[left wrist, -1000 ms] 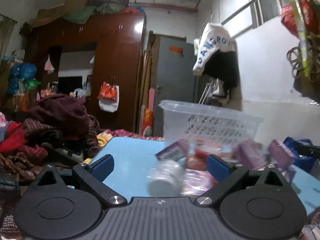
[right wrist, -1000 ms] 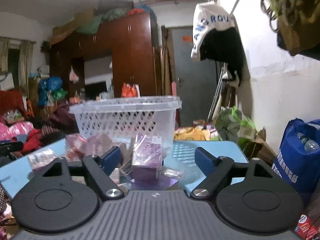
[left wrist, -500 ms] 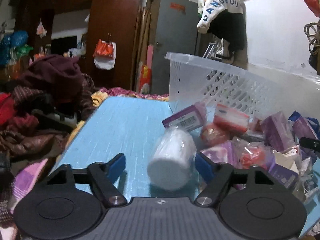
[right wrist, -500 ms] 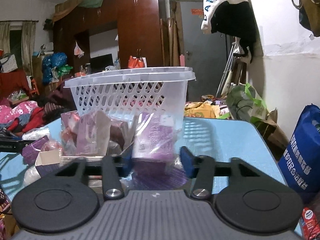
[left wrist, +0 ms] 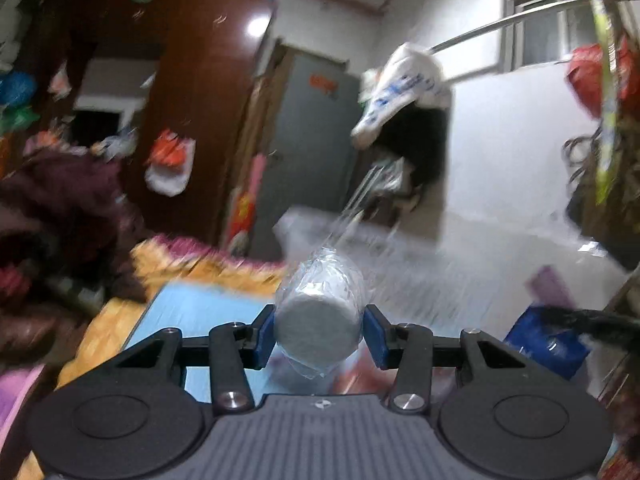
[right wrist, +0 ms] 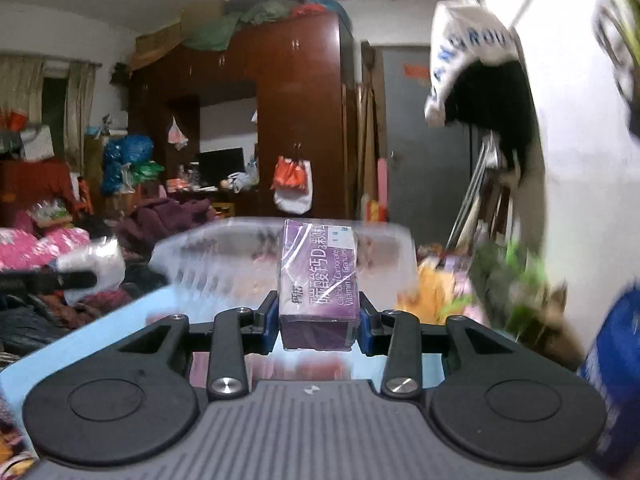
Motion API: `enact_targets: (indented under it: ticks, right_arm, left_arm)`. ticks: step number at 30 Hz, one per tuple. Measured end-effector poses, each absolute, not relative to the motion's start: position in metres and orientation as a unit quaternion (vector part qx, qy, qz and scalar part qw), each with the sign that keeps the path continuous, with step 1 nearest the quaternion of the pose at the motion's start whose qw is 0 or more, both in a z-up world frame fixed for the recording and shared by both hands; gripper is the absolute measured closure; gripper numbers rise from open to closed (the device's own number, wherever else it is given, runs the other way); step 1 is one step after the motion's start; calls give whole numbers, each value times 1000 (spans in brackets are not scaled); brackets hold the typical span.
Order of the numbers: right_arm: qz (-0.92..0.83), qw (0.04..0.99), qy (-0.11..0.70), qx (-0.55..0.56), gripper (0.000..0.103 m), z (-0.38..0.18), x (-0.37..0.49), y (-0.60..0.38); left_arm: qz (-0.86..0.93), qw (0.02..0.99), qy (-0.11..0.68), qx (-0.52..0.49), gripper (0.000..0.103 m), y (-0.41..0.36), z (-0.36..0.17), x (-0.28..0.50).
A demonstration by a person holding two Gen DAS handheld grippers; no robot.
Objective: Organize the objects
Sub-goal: 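Grasp the white wrapped roll with the left tool and drop it into the basket, then grasp the white-and-blue box with the right tool while the left tool drops a clear bag into the basket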
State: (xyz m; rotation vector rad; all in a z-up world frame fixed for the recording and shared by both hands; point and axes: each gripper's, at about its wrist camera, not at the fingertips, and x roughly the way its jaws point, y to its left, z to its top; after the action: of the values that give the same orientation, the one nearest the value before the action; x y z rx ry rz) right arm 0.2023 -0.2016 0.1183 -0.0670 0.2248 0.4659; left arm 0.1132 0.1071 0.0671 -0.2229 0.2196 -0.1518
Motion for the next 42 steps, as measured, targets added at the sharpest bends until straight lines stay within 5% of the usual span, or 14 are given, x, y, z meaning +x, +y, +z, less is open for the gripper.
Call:
enact_targets:
  ticks: [5,12,16,18,19,31,38,42]
  right_arm:
    - [244,950,181,-68,62,153,280,-154]
    - [225,927,278,-110,60,135,342,-130]
    - [212,942,235,-111,25,135,321,-134]
    - [217,950,201,-103,1,140,298,-145]
    - [221,954,180,-92,0,141,283,-153]
    - [267,958,102,22,0,16,97,-225]
    - [253,962,98,-3,0,-4,104,-202]
    - [258,960,107,-20,18,-14,102,-196]
  left_arm:
    - [-100,979,156,-83,53,72,125,202]
    - [-69,957,272,-78,53,54,108,288]
    - [-79,963,247,-72,19,55,103,278]
    - [-74,970,220,-73,12,61,105,262]
    - [-82,971,208,-80,11,65,105,250]
    - [-88,988,100,-76,9,72,7,55]
    - [-96,990,108,-4,16,36,-9,43]
    - [-89,990,112,11,16,31,-19,40]
